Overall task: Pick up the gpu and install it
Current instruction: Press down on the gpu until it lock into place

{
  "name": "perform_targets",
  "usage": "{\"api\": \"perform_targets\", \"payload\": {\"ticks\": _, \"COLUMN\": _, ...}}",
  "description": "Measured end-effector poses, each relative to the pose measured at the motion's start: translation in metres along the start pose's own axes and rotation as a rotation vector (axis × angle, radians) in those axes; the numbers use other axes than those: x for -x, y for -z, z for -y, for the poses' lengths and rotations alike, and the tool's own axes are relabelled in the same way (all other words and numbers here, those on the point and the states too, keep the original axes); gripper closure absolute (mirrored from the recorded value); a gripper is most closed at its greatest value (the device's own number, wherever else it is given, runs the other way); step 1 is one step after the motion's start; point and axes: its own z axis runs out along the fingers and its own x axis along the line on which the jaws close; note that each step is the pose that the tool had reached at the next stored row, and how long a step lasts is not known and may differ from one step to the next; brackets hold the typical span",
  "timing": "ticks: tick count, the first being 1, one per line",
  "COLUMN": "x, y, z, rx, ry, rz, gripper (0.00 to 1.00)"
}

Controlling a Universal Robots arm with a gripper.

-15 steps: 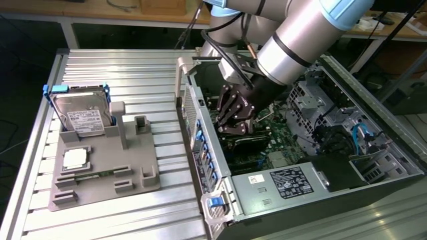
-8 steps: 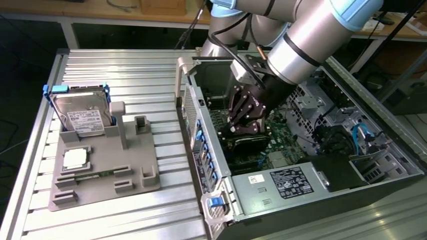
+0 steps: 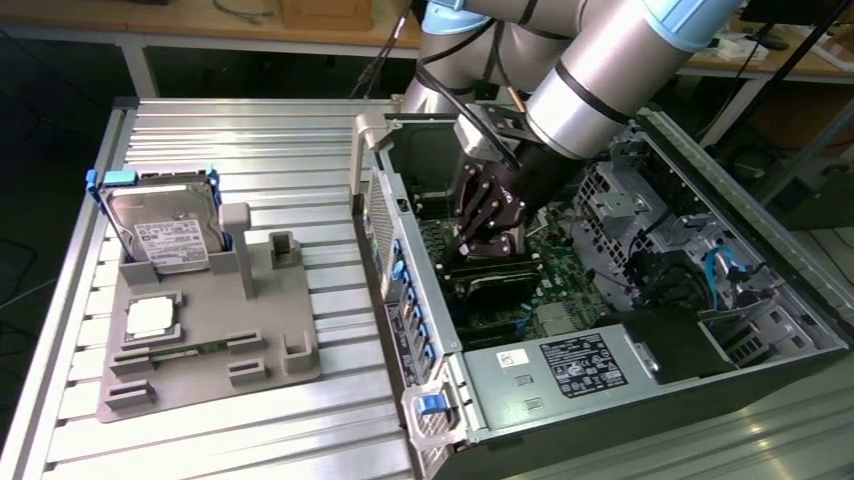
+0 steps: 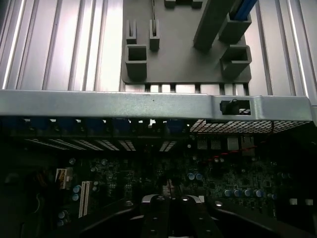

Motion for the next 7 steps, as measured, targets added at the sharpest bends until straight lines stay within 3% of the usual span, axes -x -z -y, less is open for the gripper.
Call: {"api": "perform_targets", "payload": {"ticks": 7, "x": 0.0, "y": 0.0, "z": 0.0, "rx": 0.0, "ry": 0.0, "rz": -0.0001, "gripper": 0.89}}
